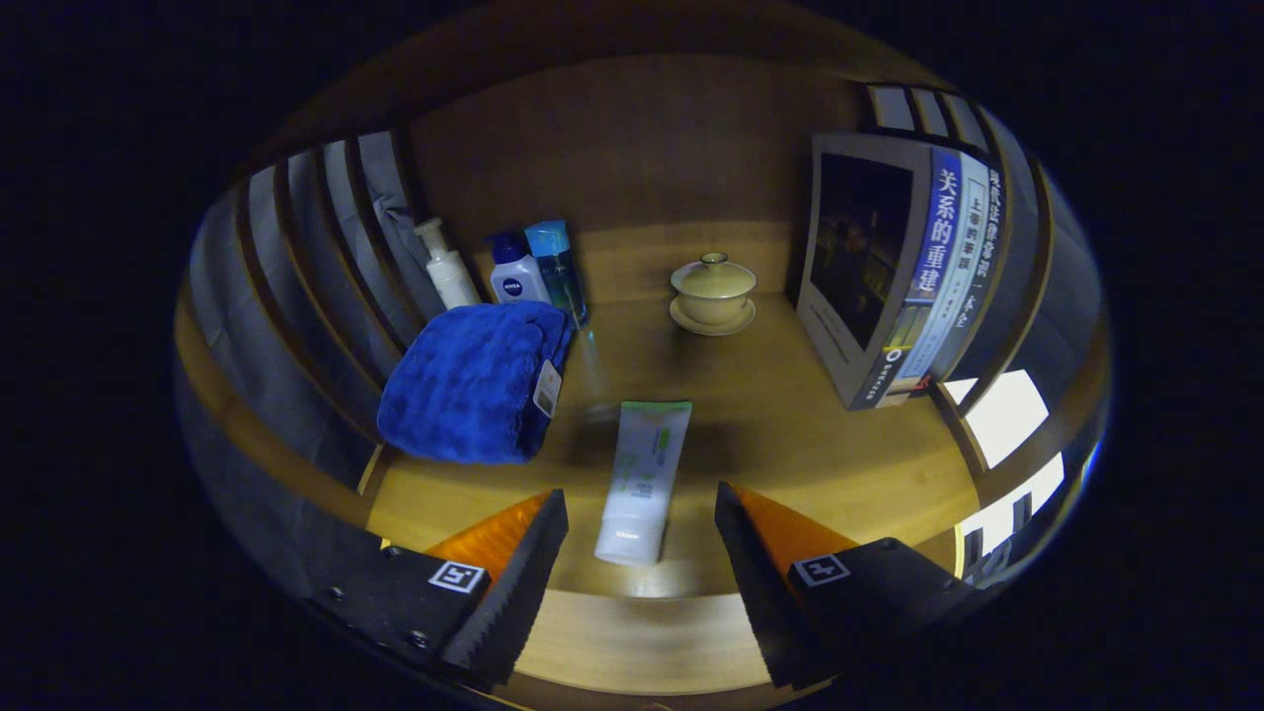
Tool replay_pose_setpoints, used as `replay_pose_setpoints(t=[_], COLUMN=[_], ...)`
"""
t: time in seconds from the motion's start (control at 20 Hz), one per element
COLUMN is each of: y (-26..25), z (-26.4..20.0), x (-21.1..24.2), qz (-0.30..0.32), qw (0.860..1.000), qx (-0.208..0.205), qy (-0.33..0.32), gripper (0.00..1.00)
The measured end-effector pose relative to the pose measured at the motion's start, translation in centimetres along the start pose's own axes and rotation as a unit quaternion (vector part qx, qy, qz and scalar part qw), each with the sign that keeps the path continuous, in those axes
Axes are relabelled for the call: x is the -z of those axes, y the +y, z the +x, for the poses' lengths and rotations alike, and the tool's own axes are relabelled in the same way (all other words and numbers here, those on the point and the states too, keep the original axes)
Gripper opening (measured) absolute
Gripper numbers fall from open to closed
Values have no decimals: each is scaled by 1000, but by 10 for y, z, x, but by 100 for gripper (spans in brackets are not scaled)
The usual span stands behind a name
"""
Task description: Pull open the drawer, take out the items inside it, and place them on the countertop above the cabinet.
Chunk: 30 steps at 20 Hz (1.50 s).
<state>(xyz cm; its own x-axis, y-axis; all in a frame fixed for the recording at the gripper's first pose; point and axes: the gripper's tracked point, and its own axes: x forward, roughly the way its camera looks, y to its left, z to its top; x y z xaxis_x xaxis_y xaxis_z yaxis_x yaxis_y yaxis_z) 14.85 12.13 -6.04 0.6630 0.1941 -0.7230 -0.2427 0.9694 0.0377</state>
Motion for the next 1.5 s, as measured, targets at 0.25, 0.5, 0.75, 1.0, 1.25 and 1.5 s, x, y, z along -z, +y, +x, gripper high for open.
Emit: replay_pose_setpoints(t=[0.25,0.5,0.75,1.0,1.25,1.5], y=[-2,6,10,-2,-12,-22], z=[-42,-89,-118,-140,-158,-164], x=[11,36,79,114,147,195], qz=[-5,-7,4,12,11,-21], qw=[999,993,988,980,974,977], qx=[-2,-14,-22,3,22,42], qy=[-49,-116,-155,-198,-224,-208], gripper=[97,97,97,97,97,97])
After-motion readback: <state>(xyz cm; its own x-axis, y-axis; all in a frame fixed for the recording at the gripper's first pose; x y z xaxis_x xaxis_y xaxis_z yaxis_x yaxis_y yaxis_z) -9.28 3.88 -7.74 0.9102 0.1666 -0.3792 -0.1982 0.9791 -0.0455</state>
